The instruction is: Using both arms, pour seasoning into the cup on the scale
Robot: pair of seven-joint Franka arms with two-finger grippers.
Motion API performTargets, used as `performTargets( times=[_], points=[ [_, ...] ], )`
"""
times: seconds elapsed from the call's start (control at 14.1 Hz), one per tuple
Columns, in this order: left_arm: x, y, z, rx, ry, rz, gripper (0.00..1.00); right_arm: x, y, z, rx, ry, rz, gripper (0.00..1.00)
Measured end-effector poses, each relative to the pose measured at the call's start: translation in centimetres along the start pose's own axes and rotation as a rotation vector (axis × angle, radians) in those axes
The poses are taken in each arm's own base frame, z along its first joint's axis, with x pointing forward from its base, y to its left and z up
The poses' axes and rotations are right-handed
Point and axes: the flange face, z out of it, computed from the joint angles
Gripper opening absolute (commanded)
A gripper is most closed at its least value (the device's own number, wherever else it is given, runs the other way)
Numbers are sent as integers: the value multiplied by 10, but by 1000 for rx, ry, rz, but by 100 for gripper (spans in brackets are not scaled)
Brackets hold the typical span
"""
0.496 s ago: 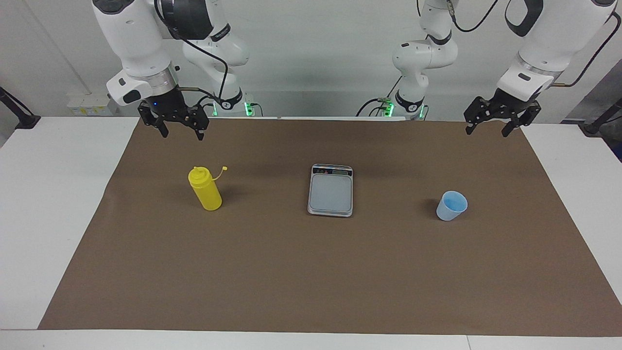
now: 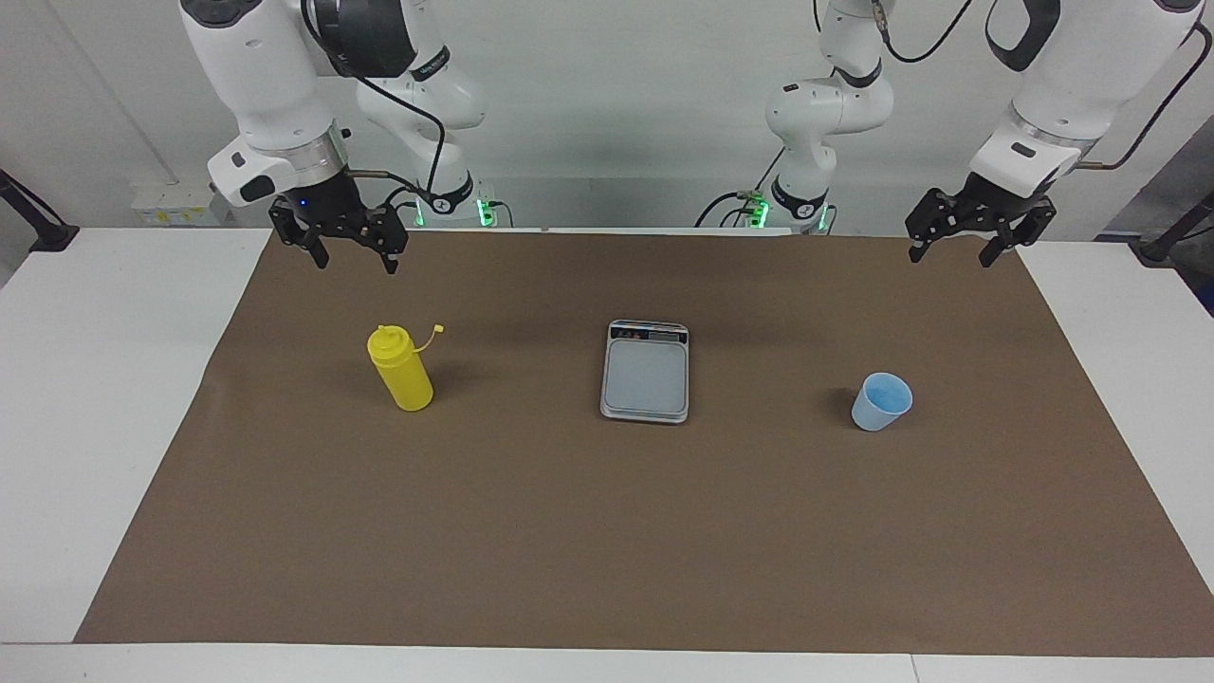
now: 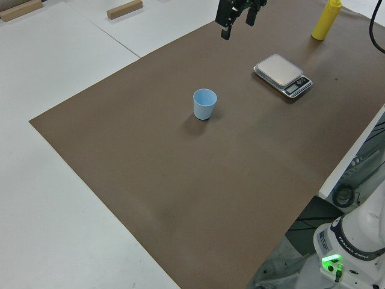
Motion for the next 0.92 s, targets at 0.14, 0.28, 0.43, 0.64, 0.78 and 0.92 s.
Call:
performTargets(
  times=[0.14, 0.28, 0.43, 0.64, 0.78, 0.92],
  points=[
    [0, 0, 0, 0, 0, 0, 100, 0, 0, 0, 0, 0, 0, 100],
    [0, -1, 0, 0, 0, -1, 100, 0, 0, 0, 0, 0, 0, 100],
    [0, -1, 0, 0, 0, -1, 100, 0, 0, 0, 0, 0, 0, 100],
    [0, -1, 0, 0, 1, -1, 100, 0, 0, 0, 0, 0, 0, 100],
    [0, -1, 1, 0, 0, -2, 100, 0, 0, 0, 0, 0, 0, 100],
    [1, -3, 2, 0, 8, -4, 100, 0, 0, 0, 0, 0, 0, 100]
  ],
)
